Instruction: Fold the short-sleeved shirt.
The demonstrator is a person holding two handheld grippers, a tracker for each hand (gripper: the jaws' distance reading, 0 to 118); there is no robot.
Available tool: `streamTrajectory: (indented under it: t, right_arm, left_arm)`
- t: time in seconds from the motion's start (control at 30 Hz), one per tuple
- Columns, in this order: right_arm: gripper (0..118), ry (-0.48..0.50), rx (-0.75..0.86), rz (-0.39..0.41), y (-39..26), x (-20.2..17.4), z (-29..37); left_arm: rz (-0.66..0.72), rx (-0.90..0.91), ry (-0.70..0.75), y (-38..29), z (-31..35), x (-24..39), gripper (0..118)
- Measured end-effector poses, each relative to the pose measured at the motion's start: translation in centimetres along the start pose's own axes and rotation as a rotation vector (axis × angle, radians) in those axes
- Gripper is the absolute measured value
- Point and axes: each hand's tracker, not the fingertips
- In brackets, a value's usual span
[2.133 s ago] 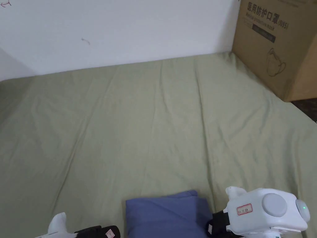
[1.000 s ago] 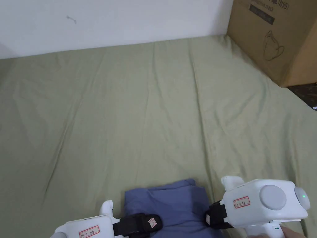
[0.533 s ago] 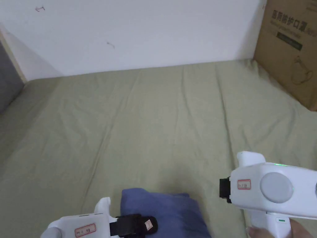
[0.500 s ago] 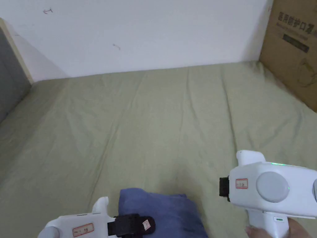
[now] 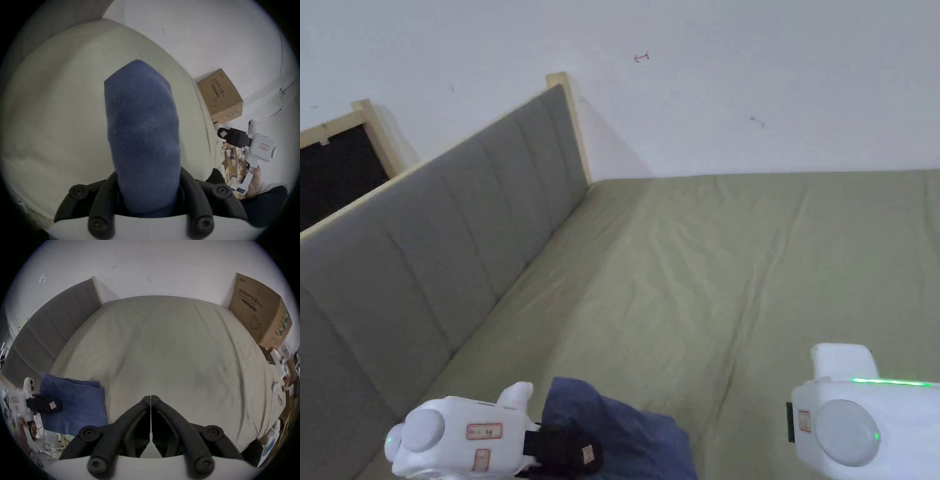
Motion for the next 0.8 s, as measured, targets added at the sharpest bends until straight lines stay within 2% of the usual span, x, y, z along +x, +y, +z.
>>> streamTrajectory:
  t: [0.17, 0.37, 0.4, 0.43, 0.5, 0.53, 0.57, 0.63, 0.8]
  right_arm:
    - [0, 0.014, 0.004, 0.069, 0.3, -4.0, -1.6]
    - [0, -0.033, -0.007, 0.072, 0.7, -5.1, -3.7]
    - [0, -0.047, -0.013, 0.056, 0.8, -5.0, -4.1]
    - [0, -0.050, -0.024, 0.032, 0.8, -4.9, -4.5]
    - [0, -0.055, -0.053, -0.027, 0.9, -4.7, -5.1]
    - [0, -0.057, -0.058, -0.039, 0.8, -4.7, -5.3]
    - [0, -0.059, -0.060, -0.046, 0.8, -4.6, -5.5]
    - [0, -0.064, -0.057, -0.047, 0.6, -4.7, -5.5]
    - [0, -0.066, -0.047, -0.043, 0.3, -4.6, -4.9]
  left_arm:
    - [-0.100, -0.066, 0.075, 4.1, 1.3, -2.7, 22]
    - [-0.203, -0.170, 0.164, 8.1, 0.4, -5.0, 22]
    - [-0.208, -0.185, 0.182, 8.4, 0.2, -5.2, 33]
    - [-0.222, -0.189, 0.217, 8.5, 0.0, -5.4, 52]
    - [-0.265, -0.185, 0.331, 8.8, -0.5, -5.7, 118]
    - [-0.272, -0.189, 0.364, 8.5, -0.6, -5.9, 116]
    - [-0.277, -0.133, 0.338, 8.7, 0.3, -5.9, 110]
    - [-0.193, -0.157, 0.309, 8.2, 1.1, -5.9, 110]
    - [-0.192, -0.064, 0.462, 7.1, 2.4, -5.3, 110]
